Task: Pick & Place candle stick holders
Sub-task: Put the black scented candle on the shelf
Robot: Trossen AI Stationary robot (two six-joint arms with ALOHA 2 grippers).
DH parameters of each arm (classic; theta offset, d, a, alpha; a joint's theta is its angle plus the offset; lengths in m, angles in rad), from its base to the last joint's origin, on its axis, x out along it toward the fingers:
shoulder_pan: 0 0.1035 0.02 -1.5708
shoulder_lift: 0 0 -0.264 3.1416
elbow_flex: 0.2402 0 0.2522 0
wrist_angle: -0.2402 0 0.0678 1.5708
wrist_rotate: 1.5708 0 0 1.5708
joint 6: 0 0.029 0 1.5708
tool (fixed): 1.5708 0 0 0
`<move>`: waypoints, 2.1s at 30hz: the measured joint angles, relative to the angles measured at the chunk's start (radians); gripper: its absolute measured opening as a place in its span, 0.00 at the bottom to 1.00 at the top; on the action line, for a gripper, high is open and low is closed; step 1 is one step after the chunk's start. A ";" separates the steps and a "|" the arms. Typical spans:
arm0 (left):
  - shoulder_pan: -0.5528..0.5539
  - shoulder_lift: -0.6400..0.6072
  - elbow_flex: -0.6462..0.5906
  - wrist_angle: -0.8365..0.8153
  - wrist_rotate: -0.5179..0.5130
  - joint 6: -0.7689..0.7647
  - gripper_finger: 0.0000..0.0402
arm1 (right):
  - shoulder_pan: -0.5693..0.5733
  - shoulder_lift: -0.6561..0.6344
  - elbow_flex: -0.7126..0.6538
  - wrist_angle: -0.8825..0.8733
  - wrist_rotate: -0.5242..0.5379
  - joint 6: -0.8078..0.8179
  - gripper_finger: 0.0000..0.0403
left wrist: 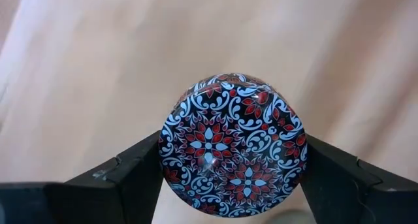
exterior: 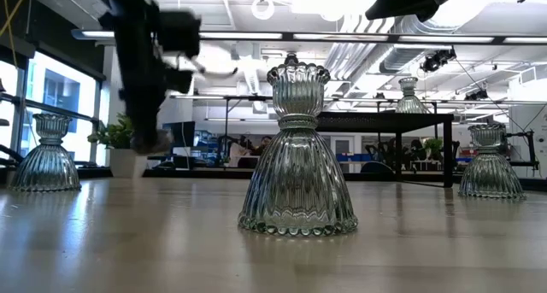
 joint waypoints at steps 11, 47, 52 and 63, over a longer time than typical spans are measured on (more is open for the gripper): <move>-0.439 0.140 0.024 0.333 -0.028 -0.136 0.71 | 0.000 0.000 0.000 0.008 -0.025 0.008 0.00; -0.476 0.389 0.182 0.404 0.017 0.029 0.79 | 0.000 0.000 0.000 0.015 -0.058 0.003 0.00; -0.514 0.260 0.136 0.409 0.001 0.128 0.55 | 0.000 0.000 0.000 0.016 -0.066 0.007 0.00; -0.481 -0.111 -0.468 1.250 -0.001 0.100 0.04 | -0.047 0.152 0.011 0.269 -0.258 -0.053 0.00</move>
